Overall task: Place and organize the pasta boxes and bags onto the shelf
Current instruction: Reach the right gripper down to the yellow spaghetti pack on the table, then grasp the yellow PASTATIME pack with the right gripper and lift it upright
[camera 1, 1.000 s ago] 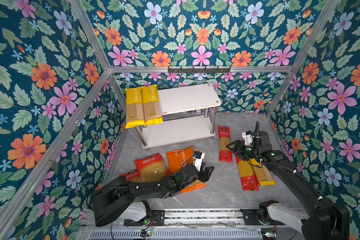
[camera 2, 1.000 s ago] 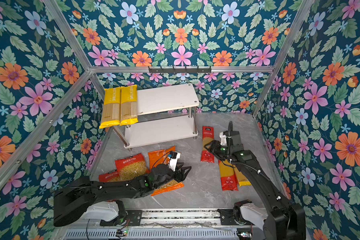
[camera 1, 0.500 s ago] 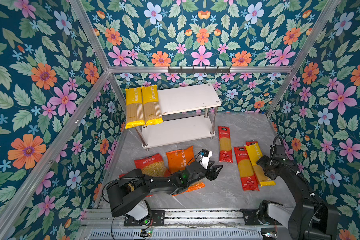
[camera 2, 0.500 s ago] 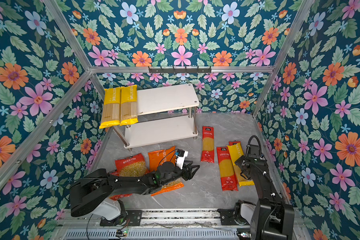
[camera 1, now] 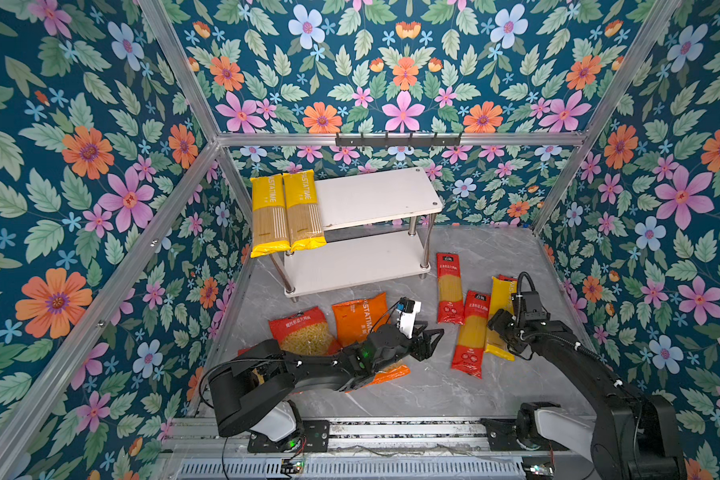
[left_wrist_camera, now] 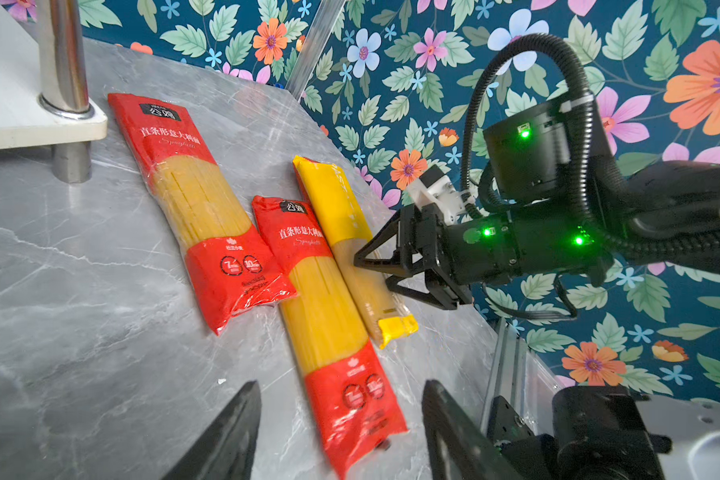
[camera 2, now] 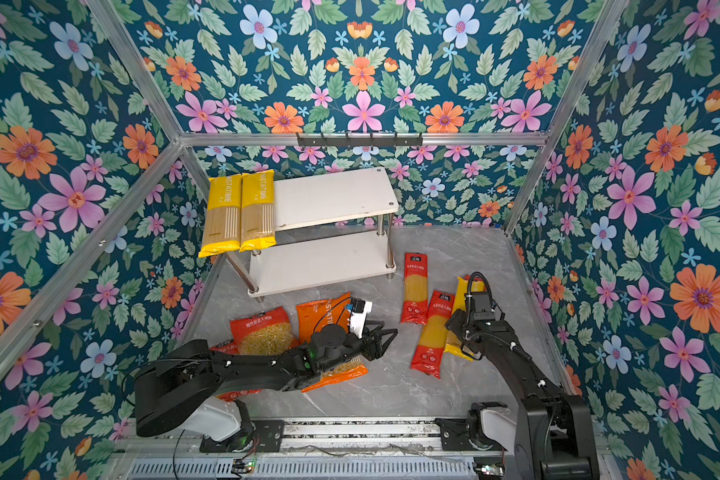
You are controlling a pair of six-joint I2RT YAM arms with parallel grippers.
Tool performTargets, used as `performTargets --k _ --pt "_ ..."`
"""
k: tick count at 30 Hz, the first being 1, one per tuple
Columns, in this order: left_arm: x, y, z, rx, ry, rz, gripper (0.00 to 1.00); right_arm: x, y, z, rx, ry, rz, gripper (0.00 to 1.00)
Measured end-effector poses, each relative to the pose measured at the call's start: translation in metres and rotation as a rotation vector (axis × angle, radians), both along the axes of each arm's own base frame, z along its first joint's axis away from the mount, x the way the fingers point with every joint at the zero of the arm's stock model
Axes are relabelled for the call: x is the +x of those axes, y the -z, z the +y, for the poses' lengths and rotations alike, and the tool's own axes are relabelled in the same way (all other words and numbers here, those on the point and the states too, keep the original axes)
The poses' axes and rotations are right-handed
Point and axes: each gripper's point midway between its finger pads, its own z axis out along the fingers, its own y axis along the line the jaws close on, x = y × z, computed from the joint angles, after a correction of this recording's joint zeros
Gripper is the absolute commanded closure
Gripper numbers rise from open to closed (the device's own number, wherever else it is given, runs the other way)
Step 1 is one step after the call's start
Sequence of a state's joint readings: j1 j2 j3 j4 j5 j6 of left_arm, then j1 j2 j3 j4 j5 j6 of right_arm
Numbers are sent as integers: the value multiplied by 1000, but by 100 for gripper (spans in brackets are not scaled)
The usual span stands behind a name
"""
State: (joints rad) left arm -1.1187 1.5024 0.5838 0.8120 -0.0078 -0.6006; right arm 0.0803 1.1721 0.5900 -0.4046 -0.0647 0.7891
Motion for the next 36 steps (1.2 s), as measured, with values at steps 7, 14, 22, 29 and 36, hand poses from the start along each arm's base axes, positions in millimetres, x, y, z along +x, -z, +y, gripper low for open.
performTargets --k 7,14,22,29,36 --pt "2 -8 -6 -21 -1 10 36 14 -9 41 114 -82 39 24" --pt "1 -2 -14 -6 10 17 36 6 -20 11 202 5 27 23" --pt "-8 4 -34 8 52 26 36 9 -8 -26 246 101 -29 23" --pt "-16 11 -42 24 79 35 36 40 -1 -29 254 54 -85 31" --pt "-17 23 -44 47 81 48 36 48 -14 -26 263 18 -152 35"
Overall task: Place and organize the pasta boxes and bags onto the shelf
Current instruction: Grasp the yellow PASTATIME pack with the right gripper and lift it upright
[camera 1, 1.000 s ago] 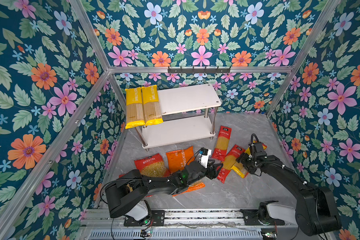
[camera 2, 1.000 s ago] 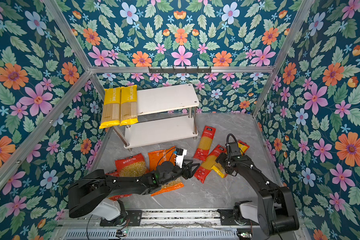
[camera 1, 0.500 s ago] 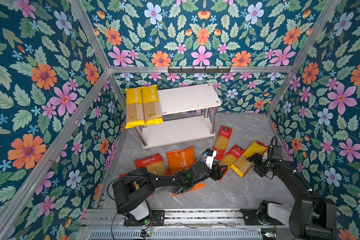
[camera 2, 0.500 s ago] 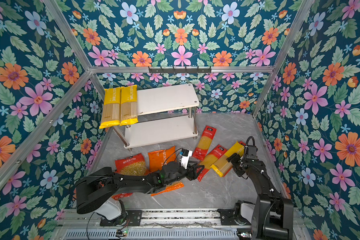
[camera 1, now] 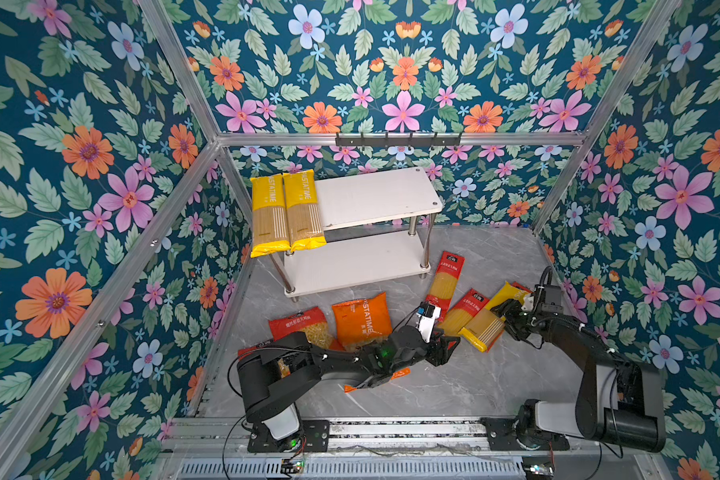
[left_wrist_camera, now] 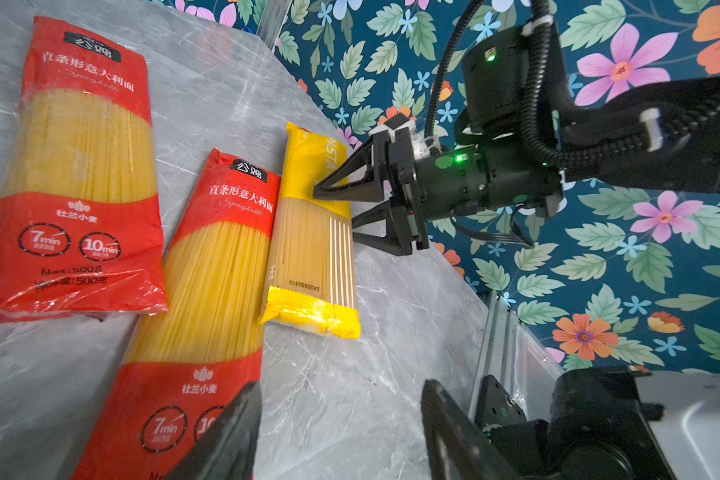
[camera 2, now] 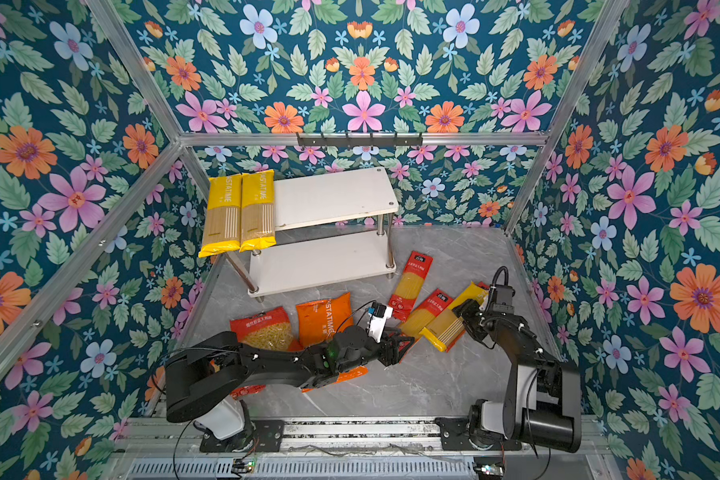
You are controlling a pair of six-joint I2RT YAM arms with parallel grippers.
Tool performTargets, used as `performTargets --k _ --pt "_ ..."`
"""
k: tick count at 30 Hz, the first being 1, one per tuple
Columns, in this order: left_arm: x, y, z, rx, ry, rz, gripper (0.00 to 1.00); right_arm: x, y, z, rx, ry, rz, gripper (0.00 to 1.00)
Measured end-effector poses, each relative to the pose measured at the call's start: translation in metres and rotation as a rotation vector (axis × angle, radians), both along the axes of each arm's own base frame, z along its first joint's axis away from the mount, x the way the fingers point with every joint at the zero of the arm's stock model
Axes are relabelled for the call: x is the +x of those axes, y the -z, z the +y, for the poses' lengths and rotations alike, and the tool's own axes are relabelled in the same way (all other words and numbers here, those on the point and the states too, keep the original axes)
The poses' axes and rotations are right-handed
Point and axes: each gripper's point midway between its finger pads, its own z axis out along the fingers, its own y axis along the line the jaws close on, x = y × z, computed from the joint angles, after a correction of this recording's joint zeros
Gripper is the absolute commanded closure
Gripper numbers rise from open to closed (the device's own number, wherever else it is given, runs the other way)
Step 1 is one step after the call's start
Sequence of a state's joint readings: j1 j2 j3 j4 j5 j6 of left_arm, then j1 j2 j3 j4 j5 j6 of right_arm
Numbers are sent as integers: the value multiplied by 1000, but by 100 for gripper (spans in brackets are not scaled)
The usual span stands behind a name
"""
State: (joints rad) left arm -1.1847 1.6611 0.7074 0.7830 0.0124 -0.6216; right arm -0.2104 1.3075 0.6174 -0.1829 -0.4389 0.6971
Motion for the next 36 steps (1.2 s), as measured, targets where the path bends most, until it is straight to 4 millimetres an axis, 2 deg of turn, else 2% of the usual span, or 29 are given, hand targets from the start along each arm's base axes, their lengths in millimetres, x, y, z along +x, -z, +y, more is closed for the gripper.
performTargets --k 3,7,11,16,20,23,28,32,36 --pt "-1 4 -1 9 0 3 36 4 -6 2 4 -7 -58 36" --pt "-2 8 -1 15 2 6 36 7 11 4 25 -10 -45 41" --pt "-4 9 0 19 6 8 36 15 19 7 57 -14 -89 52" --pt "-4 3 4 7 -1 3 37 13 16 6 50 1 -122 69" --pt "0 -12 7 -3 -16 -6 37 12 2 7 38 -2 -157 82" --pt "11 -23 14 -4 -42 -7 38 9 -12 8 20 -19 -193 89" --pt "26 -28 32 15 -62 22 38 2 -28 19 4 -61 -233 96" --pt "22 -33 37 19 -32 36 38 -2 -45 41 -11 -145 -289 100" --pt "20 -44 51 1 -20 29 35 -6 -75 69 -10 -251 -402 100"
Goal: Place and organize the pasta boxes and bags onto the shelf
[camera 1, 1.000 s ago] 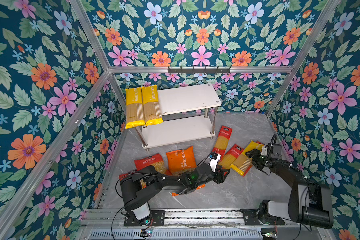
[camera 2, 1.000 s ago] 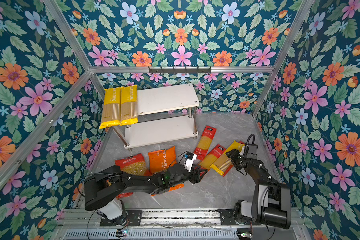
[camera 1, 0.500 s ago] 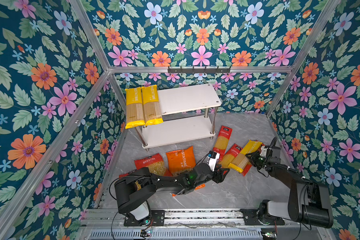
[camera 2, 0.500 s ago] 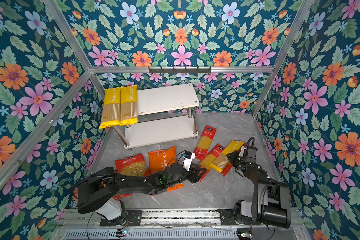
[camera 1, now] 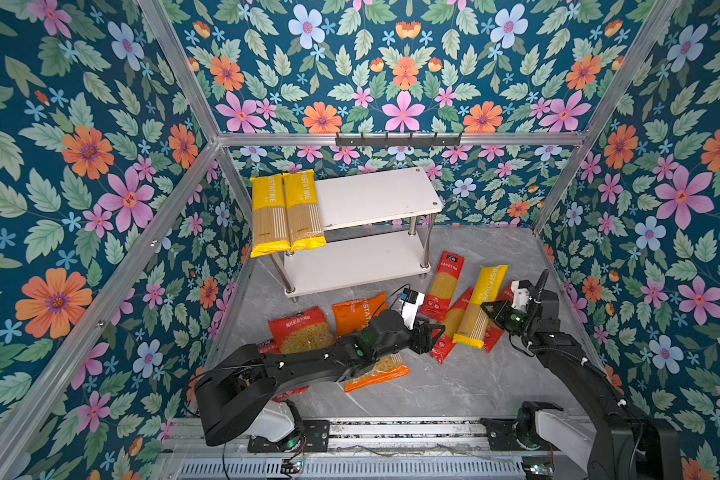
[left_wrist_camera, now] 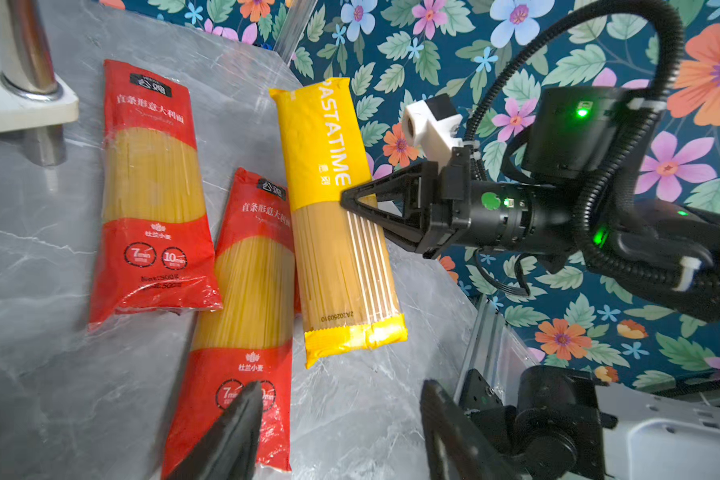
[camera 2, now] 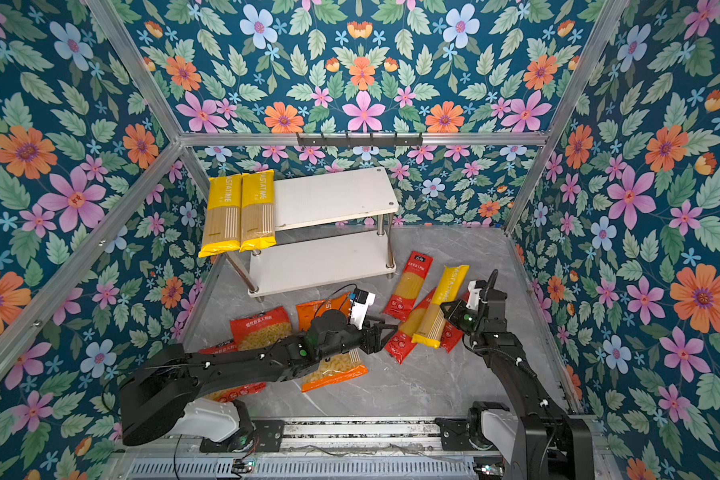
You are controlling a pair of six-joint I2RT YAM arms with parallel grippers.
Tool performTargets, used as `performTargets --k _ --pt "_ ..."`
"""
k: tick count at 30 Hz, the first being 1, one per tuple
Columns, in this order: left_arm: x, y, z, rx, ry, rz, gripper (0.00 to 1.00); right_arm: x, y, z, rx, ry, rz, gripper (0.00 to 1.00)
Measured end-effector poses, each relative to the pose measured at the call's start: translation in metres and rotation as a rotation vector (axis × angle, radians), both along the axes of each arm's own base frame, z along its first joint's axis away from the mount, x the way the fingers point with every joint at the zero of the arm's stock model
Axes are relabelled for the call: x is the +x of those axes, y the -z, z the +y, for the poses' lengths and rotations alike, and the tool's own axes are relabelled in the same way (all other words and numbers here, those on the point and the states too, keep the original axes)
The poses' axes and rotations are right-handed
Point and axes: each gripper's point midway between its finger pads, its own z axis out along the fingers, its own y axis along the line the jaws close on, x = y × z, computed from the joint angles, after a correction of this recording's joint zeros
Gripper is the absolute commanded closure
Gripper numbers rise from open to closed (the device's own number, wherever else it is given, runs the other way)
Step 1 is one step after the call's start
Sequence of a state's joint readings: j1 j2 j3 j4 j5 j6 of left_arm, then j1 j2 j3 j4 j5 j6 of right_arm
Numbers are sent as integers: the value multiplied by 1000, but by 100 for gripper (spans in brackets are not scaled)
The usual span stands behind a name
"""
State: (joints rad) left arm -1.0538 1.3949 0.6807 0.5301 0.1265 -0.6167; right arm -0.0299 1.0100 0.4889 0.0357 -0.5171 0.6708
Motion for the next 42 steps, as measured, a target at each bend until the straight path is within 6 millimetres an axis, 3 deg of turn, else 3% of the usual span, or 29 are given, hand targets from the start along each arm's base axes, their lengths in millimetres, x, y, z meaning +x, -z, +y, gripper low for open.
performTargets --k 7,14,19,24,27,34,36,42 --pt "10 -8 37 -108 7 38 29 -10 -75 37 48 -154 -332 100" --pt "-3 -37 25 -215 139 29 26 -39 -146 97 131 -415 -577 100" --pt "-3 -52 31 -267 165 20 29 -56 -180 133 197 -582 -668 100" --pt "-9 -73 36 -338 200 -14 40 -65 -197 161 233 -689 -703 100" --pt "-12 -84 38 -371 214 -25 52 -67 -200 175 262 -749 -696 100" --pt "-5 -102 48 -416 176 -56 74 -49 -209 189 338 -764 -644 100" --pt "-3 -106 51 -426 159 -57 80 -46 -211 191 354 -768 -629 93" --pt "1 -119 55 -440 136 -55 90 -39 -217 190 375 -718 -588 55"
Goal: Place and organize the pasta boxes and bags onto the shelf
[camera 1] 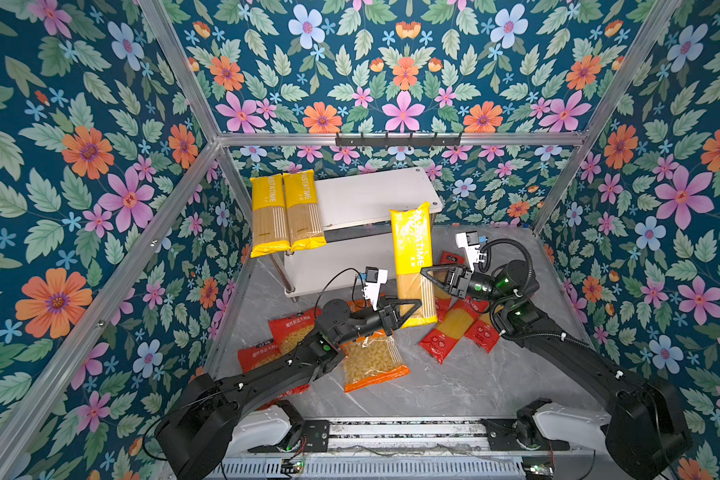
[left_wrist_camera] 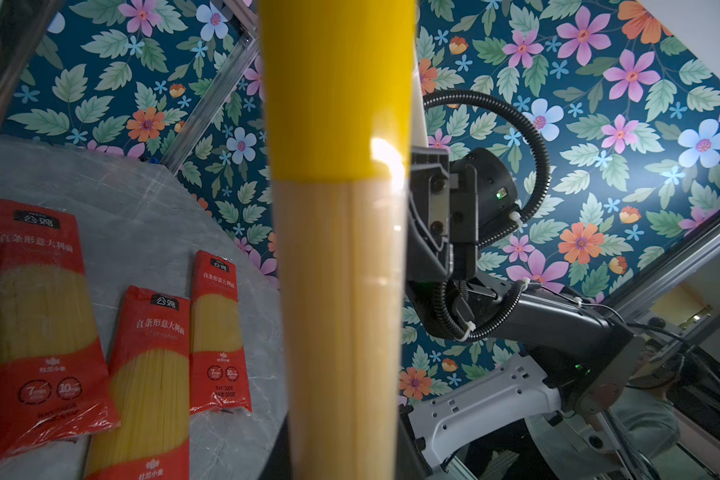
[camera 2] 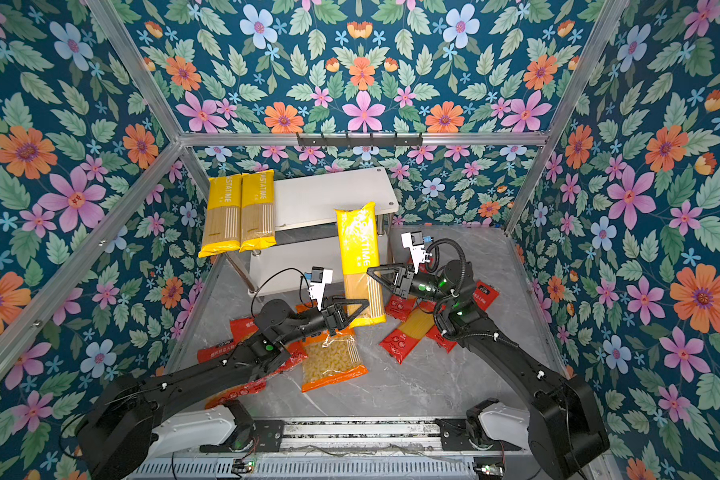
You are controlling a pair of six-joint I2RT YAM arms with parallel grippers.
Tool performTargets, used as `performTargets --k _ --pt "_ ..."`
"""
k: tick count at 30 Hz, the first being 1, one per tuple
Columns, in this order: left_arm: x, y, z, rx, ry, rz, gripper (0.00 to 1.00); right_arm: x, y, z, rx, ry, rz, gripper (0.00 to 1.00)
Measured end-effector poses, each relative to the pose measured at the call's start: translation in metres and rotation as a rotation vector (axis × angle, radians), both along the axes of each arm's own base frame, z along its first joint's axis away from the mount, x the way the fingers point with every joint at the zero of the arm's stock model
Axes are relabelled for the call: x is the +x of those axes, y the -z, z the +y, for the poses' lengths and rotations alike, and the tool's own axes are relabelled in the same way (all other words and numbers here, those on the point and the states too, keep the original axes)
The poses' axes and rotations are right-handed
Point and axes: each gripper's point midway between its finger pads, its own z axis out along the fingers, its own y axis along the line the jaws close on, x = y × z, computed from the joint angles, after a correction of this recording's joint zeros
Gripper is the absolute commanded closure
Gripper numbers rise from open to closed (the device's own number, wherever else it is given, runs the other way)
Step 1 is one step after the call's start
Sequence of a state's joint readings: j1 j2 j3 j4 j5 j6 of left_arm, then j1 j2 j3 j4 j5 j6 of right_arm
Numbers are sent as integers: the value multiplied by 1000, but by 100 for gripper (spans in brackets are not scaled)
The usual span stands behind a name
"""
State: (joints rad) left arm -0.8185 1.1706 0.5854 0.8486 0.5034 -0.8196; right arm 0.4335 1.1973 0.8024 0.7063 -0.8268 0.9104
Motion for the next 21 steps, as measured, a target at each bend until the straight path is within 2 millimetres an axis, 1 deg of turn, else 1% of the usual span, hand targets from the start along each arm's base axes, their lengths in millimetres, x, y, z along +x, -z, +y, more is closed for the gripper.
performTargets --k 3,5,8,12,14,16,19,21 --pt "5 -6 2 3 -19 15 94 -2 -3 -3 1 21 8 41" --pt "11 -11 6 -4 -49 24 95 -4 1 -6 -9 34 24 36" --pt "19 -20 13 -21 -88 31 94 -5 18 -8 -39 48 62 33" --pt "29 -34 20 -53 -125 36 93 -13 41 1 -79 25 122 34" --pt "33 -38 21 -63 -136 43 92 -16 44 5 -88 10 117 36" --pt "34 -40 20 -68 -138 48 92 -18 46 9 -92 -4 120 41" --pt "36 -36 19 -65 -136 70 89 -14 42 12 -86 -13 108 53" --pt "37 -34 19 -64 -137 88 86 -12 37 16 -74 -23 93 65"
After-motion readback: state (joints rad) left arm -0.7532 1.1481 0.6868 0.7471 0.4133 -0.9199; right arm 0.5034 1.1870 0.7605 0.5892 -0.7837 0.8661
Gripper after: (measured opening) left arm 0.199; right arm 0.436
